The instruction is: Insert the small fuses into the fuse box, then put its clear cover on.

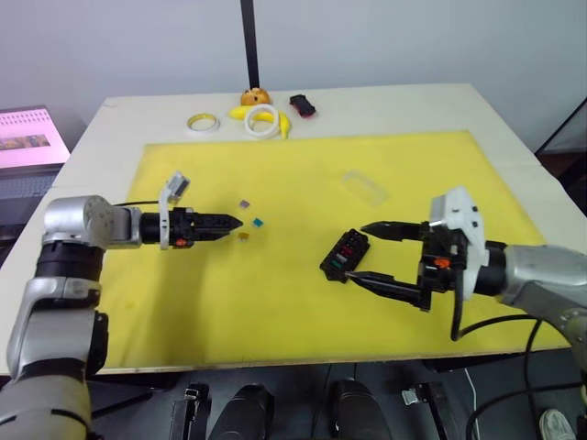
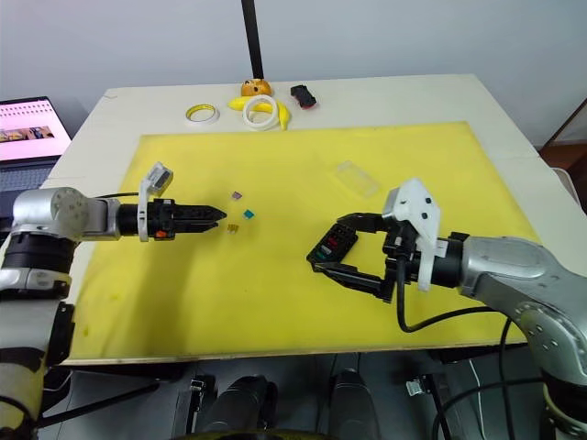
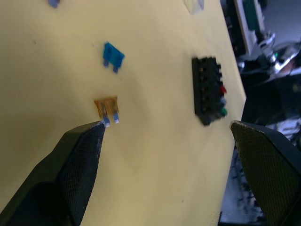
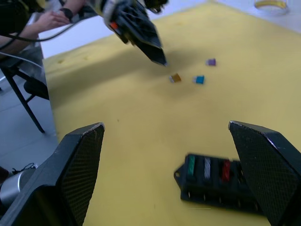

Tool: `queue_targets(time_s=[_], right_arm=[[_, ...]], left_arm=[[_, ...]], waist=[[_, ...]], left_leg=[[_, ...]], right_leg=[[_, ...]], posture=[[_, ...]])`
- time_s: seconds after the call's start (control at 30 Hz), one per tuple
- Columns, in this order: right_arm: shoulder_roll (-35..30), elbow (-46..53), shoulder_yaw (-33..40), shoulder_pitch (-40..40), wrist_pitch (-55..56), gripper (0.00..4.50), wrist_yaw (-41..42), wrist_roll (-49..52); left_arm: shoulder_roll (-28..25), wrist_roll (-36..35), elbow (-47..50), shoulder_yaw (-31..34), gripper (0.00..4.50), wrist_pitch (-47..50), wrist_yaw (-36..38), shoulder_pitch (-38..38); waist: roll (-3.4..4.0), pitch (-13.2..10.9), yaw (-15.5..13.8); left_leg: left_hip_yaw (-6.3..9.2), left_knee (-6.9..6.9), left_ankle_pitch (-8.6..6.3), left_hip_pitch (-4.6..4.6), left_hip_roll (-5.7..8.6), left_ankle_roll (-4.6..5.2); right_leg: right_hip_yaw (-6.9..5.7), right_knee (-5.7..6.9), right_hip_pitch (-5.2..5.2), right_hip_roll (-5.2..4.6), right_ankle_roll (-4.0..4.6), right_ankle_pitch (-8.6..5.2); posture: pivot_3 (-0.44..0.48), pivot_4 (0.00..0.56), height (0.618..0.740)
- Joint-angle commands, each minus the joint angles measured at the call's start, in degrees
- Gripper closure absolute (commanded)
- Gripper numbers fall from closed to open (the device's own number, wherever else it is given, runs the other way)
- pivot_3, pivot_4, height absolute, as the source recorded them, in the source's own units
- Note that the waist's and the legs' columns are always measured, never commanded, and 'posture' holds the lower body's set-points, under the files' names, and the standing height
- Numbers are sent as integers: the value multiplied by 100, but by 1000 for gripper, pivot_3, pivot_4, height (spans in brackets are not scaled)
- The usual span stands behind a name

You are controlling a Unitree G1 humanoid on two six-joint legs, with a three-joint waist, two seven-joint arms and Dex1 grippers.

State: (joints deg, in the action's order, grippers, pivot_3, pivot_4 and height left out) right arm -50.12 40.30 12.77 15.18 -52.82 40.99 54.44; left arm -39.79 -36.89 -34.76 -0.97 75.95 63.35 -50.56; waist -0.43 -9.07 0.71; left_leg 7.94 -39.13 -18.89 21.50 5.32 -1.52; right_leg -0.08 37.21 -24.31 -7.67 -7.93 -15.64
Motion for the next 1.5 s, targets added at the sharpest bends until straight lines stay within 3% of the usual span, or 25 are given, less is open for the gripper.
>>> queue_targets(time_s=[0.03, 0.27, 0.8, 0.9, 0.97, 1.27, 1.37, 1.47, 1.5], right_arm=[[106, -14, -205, 227, 219, 11, -102, -159], [194, -45, -373, 264, 371, 11, -216, -335], [145, -33, -432, 141, 430, 11, -262, -507], [150, -59, -443, 135, 450, 0, -260, -556], [156, -69, -452, 134, 458, 0, -251, -584], [177, -149, -471, 126, 526, 0, -192, -729], [165, -168, -474, 109, 555, 0, -171, -753], [159, -168, -470, 92, 561, 0, -156, -769], [158, -169, -470, 91, 561, 0, -151, -773]], left_arm=[[89, 132, -453, 59, 0, -66, 49, -255], [281, 372, -409, -174, 0, -265, 191, -173], [875, 637, -741, -12, 0, -438, -55, -156], [903, 699, -859, 31, 809, -454, -101, -190], [893, 748, -863, -18, 1737, -460, -41, -195], [879, 884, -1008, 26, 1737, -557, 12, -277], [903, 952, -1059, 55, 2645, -660, -19, -284], [902, 1029, -1140, 69, 4154, -749, -14, -296], [898, 1051, -1161, 69, 4431, -775, -4, -301]], waist=[[0, 0, 7], [0, 0, -3], [0, 1, -141], [0, 1, -141], [-1, 1, -139], [-1, 1, -135], [-1, 1, -133], [-1, 1, -132], [-1, 1, -129]], left_leg=[[0, 0, 0, 1, 0, 0], [0, 0, 0, 2, -1, -1], [1, -7, 0, 0, 5, 0], [1, -8, 0, 0, 6, 0], [1, -8, 0, 0, 6, 0], [1, -7, 0, 0, 6, 0], [1, -7, 0, 0, 6, 0], [1, -7, 0, 1, 6, 0], [1, -7, 0, 1, 6, 0]], right_leg=[[0, 0, -2, 0, 0, 0], [1, 1, -5, 0, 0, 0], [2, 1, 4, -4, 0, 0], [2, 1, 6, -4, 0, 0], [2, 1, 5, -4, -1, 0], [2, 1, 4, -3, -1, 1], [2, 1, 3, -3, -1, 1], [2, 1, 3, -3, -1, 1], [2, 1, 3, -3, -1, 1]], posture=[[0, 150, 740], [0, 150, 740], [0, 150, 740], [0, 150, 740], [0, 150, 740], [0, 150, 740], [0, 150, 740], [0, 150, 740], [0, 150, 740]])
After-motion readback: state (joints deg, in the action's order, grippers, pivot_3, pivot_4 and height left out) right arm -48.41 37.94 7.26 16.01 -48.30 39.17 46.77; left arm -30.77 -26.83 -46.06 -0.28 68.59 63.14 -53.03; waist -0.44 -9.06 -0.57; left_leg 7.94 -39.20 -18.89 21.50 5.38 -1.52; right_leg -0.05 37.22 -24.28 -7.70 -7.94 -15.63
